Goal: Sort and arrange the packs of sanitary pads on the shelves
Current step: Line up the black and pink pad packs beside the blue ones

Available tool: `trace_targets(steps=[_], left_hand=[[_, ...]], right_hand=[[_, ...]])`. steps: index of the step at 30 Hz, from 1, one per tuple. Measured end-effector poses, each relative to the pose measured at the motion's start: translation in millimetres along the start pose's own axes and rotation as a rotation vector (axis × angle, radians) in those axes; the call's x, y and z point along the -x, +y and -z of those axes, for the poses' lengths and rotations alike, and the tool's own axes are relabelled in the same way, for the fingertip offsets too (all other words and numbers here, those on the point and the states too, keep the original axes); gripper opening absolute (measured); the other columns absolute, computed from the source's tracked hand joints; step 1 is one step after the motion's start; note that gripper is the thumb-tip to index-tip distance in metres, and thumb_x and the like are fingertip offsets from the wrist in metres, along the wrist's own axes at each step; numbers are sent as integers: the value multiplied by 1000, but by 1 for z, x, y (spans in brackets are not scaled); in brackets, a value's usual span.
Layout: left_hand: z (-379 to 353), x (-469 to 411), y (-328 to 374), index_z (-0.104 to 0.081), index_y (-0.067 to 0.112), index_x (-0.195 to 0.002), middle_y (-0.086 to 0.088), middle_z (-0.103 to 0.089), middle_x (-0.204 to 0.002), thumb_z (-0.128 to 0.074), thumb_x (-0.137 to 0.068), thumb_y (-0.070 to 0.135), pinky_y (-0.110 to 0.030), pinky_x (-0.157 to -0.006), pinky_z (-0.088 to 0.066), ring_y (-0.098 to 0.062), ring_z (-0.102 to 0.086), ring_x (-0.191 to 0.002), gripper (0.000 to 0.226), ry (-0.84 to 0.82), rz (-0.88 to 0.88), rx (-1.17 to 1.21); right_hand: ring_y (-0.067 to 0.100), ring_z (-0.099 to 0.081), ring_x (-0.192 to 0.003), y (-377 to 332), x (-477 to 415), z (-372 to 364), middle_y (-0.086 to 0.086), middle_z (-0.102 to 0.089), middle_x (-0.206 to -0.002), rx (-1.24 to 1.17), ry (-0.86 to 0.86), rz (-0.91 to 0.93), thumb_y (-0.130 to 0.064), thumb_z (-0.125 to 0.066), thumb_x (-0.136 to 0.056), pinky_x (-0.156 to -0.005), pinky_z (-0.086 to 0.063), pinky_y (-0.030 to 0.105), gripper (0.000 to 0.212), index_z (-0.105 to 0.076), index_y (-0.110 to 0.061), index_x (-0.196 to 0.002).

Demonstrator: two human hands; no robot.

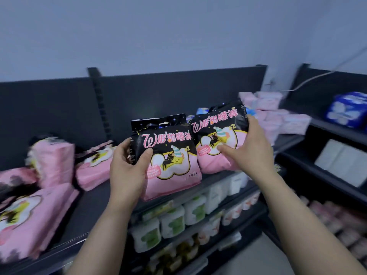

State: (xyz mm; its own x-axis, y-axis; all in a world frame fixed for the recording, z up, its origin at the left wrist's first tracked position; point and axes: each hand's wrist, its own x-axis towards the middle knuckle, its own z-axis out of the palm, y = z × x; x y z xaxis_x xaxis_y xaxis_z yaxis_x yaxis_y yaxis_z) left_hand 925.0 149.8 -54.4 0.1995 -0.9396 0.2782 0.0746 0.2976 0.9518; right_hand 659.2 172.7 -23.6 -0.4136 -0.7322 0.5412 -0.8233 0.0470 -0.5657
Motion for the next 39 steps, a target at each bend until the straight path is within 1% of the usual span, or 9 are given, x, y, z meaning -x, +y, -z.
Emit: trace_targets(steps=[3,7,9,13,17,21,23,29,39], left_hand=[[-56,16,0,-57,23,-123,10,-68,-112,-76,-83,19,-30,-92,-52,-3,-65,-100,44,-93,-12,19],[-139,47,3,-56,20,-121,13,-66,-108,-76,-82,12,-8,-73,-50,13,-63,-86,45,-190,-16,56],[-183,67,4,-57,18,-119,9,-67,-109,-76,-81,9,-11,-75,-52,10,-64,-84,44,-236,5,100],[-274,107,2,-58,18,-114,-2,-70,-103,-74,-81,4,-32,-85,-54,-12,-67,-89,39,-346,75,200],[-357,149,-4,-59,25,-105,4,-70,-98,-72,-82,1,-20,-79,-53,-4,-66,-85,36,-438,67,236],[-428,189,-14,-63,31,-102,4,-71,-103,-78,-78,9,-31,-87,-51,-11,-66,-93,36,-514,54,214],[-461,208,-16,-62,35,-98,8,-70,-100,-78,-78,11,-32,-88,-51,-11,-65,-91,35,-546,41,196],[-552,246,-22,-62,16,-115,0,-72,-106,-74,-82,8,-27,-85,-51,-10,-68,-94,36,-706,63,221],[-723,279,-18,-56,16,-111,10,-66,-99,-75,-80,3,-9,-74,-49,9,-65,-83,39,-925,39,304]], right_hand=[[25,-49,-121,45,1,42,-1,-53,-133,42,54,-51,-50,-82,-57,-92,-46,42,101,-30,-29,-142],[26,-50,-120,114,2,102,1,-53,-133,88,113,-131,-49,-82,-56,-93,-46,43,102,-30,-28,-142],[27,-50,-120,150,3,134,1,-53,-131,116,130,-162,-48,-82,-58,-91,-46,42,102,-30,-28,-143],[25,-47,-123,221,7,201,1,-52,-133,206,184,-211,-46,-82,-63,-93,-43,40,99,-29,-25,-144],[26,-46,-124,291,19,265,3,-53,-132,284,253,-283,-48,-82,-62,-93,-42,40,99,-32,-23,-144],[24,-51,-120,354,40,323,-2,-56,-129,352,300,-367,-51,-81,-60,-90,-46,39,95,-36,-28,-140],[23,-51,-120,379,49,349,-3,-56,-130,395,326,-416,-51,-81,-61,-88,-47,40,93,-35,-30,-140],[23,-53,-118,437,65,410,-5,-57,-129,458,466,-545,-47,-80,-66,-84,-47,39,87,-35,-29,-138],[30,-54,-116,515,48,484,1,-56,-130,535,637,-693,-38,-78,-72,-93,-44,44,79,-39,-20,-138]])
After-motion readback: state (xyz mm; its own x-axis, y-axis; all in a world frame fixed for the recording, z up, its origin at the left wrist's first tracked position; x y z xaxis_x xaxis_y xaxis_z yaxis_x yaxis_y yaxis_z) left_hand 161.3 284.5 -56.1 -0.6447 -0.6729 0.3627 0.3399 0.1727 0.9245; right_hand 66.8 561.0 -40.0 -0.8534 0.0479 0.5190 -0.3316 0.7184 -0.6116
